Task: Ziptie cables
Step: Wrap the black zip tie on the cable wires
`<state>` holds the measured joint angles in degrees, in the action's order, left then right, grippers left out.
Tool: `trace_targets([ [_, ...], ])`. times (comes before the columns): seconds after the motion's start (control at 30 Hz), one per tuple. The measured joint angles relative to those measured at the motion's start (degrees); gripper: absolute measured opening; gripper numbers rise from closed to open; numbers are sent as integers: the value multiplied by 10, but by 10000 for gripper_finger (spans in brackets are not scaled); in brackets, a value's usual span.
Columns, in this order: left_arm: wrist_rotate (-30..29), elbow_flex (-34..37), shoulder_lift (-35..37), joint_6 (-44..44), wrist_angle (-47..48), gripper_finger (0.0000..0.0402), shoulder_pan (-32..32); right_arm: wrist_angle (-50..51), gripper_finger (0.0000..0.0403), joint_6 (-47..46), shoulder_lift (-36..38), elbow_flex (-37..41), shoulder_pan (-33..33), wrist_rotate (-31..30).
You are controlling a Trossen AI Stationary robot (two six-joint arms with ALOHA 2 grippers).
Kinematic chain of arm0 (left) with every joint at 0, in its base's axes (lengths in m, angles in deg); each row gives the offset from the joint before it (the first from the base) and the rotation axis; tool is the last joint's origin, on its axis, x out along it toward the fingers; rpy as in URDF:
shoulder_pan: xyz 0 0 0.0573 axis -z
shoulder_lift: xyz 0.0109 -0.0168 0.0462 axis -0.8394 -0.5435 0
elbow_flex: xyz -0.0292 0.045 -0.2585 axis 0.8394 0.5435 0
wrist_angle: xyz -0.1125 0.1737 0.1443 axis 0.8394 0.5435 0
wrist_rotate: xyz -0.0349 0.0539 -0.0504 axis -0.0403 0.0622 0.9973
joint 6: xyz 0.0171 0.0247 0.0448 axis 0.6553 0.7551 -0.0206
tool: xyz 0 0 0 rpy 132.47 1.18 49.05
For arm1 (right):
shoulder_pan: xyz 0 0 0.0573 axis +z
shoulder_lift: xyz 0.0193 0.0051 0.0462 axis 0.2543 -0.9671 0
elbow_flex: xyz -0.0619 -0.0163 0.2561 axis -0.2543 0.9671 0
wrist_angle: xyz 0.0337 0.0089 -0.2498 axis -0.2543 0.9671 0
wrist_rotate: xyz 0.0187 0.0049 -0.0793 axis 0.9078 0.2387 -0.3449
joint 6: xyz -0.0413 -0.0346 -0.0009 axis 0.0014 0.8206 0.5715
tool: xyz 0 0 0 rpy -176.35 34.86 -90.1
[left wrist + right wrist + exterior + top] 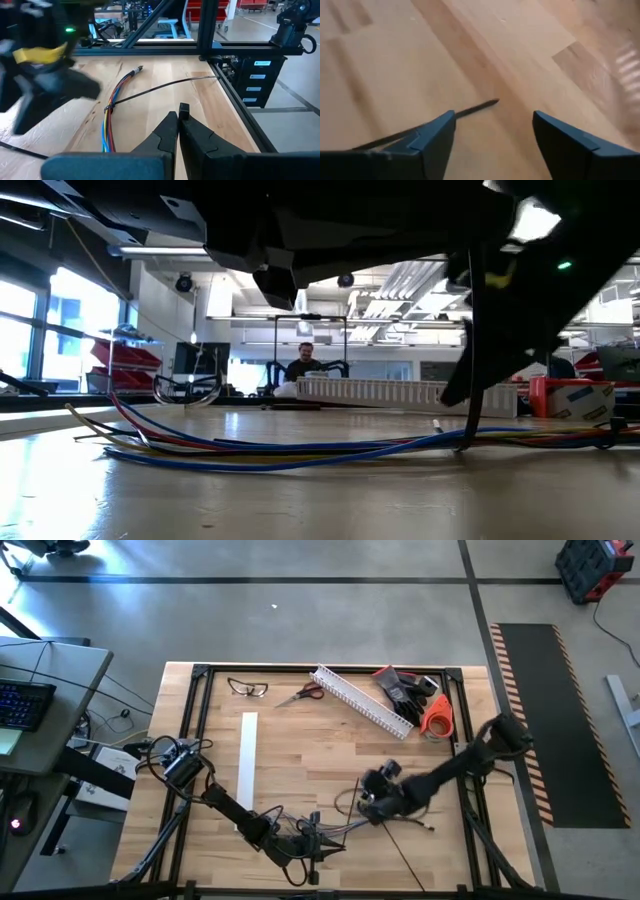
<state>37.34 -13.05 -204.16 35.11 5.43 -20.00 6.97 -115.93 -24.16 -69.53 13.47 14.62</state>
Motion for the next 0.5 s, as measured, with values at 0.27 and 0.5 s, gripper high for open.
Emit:
trace_targets([
  [0.27, -1, 0, -1, 10, 1, 0, 2, -78, 290, 120, 0, 19, -88, 113],
  [0.5, -14, 0, -1, 10, 1, 0, 2, -386, 273, 100, 6, 178, -100, 181],
])
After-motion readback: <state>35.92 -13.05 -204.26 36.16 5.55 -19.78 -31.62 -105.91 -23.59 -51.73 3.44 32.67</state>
